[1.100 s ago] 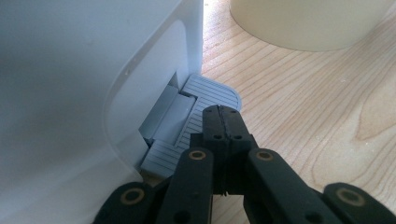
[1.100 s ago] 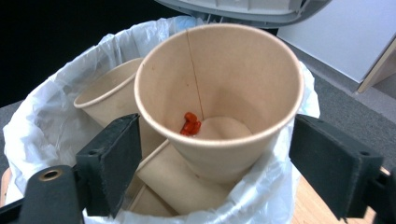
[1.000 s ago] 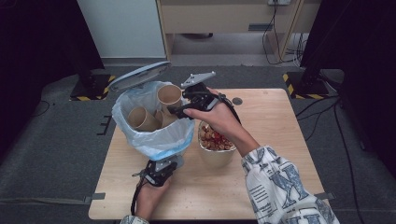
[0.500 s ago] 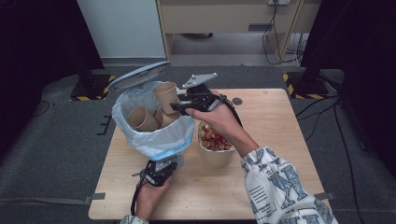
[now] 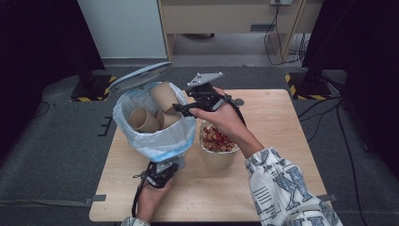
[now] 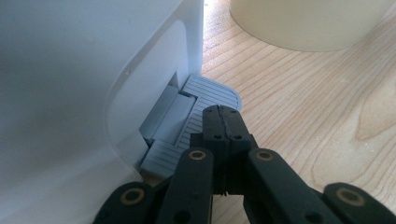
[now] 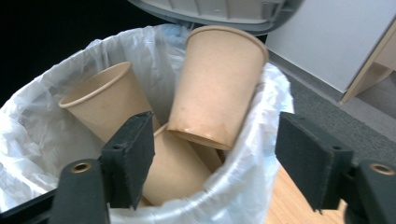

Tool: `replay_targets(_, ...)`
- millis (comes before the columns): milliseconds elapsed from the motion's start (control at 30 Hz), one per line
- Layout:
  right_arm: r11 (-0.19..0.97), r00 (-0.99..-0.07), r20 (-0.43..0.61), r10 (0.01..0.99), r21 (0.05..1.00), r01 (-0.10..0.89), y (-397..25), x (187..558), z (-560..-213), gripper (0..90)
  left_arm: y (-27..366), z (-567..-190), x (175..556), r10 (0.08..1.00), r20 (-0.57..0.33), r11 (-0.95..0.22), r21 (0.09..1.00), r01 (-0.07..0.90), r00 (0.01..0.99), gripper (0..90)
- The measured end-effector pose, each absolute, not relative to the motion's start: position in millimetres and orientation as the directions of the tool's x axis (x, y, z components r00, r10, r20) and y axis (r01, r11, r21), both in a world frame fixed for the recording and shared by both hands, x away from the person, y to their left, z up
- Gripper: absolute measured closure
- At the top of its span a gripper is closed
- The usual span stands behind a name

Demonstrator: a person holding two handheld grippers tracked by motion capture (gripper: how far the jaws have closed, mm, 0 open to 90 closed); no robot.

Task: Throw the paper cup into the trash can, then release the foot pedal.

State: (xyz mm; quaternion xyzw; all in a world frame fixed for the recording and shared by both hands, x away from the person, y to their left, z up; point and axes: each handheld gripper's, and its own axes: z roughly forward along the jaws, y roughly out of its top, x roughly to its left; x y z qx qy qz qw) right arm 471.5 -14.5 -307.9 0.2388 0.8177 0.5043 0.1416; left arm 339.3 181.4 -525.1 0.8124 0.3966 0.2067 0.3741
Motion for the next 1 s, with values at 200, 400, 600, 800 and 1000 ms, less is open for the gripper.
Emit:
replay_targets(200,0.348,-0.821,0.029,0.57,0.897,0.273,-35,475,-308,18.8,182,-525,339,0.8,0.038,-0.403,0.774,0.488,0.599,89.6)
replay_targets(400,0.336,-0.769,0.016,0.639,0.894,0.298,-66,481,-316,12.4,181,-525,338,0.798,0.032,-0.399,0.776,0.488,0.602,86.6)
replay_targets(600,0.307,-0.711,0.024,0.703,0.891,0.334,-99,487,-325,9.8,179,-518,330,0.794,0.02,-0.381,0.795,0.472,0.608,76.4)
replay_targets(800,0.282,-0.641,0.028,0.767,0.883,0.376,-133,492,-338,7.9,184,-510,320,0.808,-0.007,-0.345,0.804,0.484,0.589,68.0)
replay_targets(1000,0.247,-0.575,0.038,0.817,0.879,0.408,-162,496,-351,6.1,180,-507,313,0.8,0.001,-0.355,0.808,0.47,0.6,60.3)
